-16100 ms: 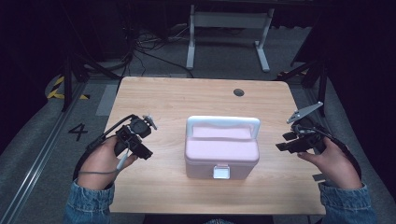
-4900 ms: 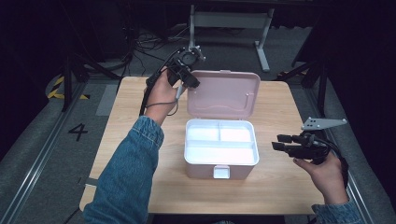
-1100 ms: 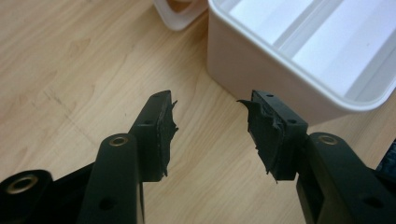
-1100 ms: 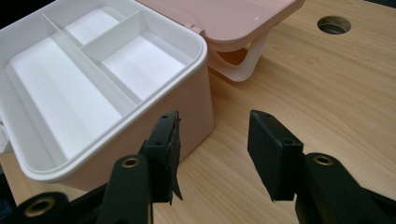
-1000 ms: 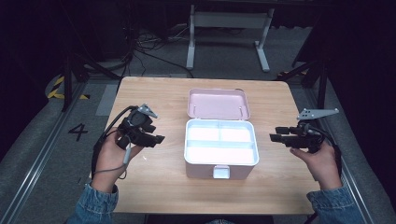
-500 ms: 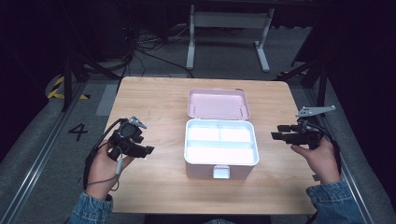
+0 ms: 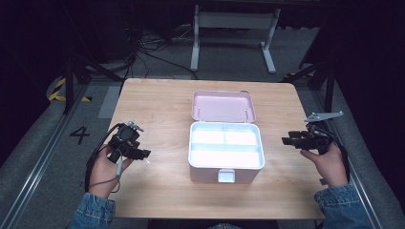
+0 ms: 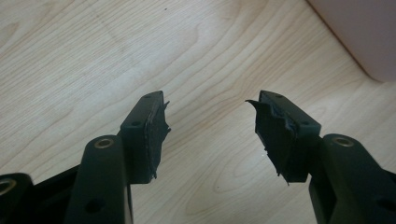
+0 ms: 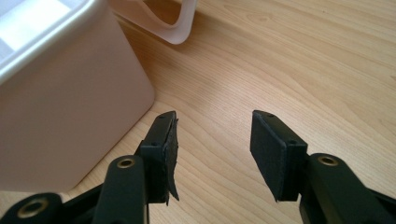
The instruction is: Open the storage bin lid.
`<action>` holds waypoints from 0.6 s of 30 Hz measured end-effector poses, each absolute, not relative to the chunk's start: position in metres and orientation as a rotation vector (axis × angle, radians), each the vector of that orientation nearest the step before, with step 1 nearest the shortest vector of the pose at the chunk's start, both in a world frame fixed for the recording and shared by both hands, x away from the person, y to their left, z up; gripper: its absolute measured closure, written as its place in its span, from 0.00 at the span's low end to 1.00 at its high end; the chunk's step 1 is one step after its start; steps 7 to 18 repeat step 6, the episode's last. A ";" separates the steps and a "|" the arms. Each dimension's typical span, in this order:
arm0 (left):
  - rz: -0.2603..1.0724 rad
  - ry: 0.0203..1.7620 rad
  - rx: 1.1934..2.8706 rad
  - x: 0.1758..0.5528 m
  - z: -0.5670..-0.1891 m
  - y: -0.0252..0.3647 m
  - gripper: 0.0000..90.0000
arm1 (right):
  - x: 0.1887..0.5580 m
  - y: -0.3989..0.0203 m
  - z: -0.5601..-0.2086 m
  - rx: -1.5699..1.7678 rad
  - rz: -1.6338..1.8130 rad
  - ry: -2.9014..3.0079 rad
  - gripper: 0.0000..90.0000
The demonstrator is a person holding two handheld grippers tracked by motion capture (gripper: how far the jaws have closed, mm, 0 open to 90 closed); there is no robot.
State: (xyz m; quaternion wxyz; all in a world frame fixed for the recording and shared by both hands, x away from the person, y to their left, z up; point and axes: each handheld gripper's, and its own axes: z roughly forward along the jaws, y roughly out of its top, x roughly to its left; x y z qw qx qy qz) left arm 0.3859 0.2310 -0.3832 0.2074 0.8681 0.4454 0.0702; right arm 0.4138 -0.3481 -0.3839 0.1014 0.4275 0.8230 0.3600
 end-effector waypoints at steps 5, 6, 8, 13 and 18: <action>0.178 1.245 2.385 0.385 -0.382 0.234 0.47 | 0.413 -0.350 -0.385 1.271 1.069 2.418 0.56; 0.182 1.234 2.383 0.385 -0.382 0.235 0.46 | 0.413 -0.350 -0.384 1.267 1.069 2.417 0.56; 0.182 1.234 2.383 0.385 -0.382 0.235 0.46 | 0.413 -0.350 -0.384 1.267 1.069 2.417 0.56; 0.182 1.234 2.383 0.385 -0.382 0.235 0.46 | 0.413 -0.350 -0.384 1.267 1.069 2.417 0.56; 0.182 1.234 2.383 0.385 -0.382 0.235 0.46 | 0.413 -0.350 -0.384 1.267 1.069 2.417 0.56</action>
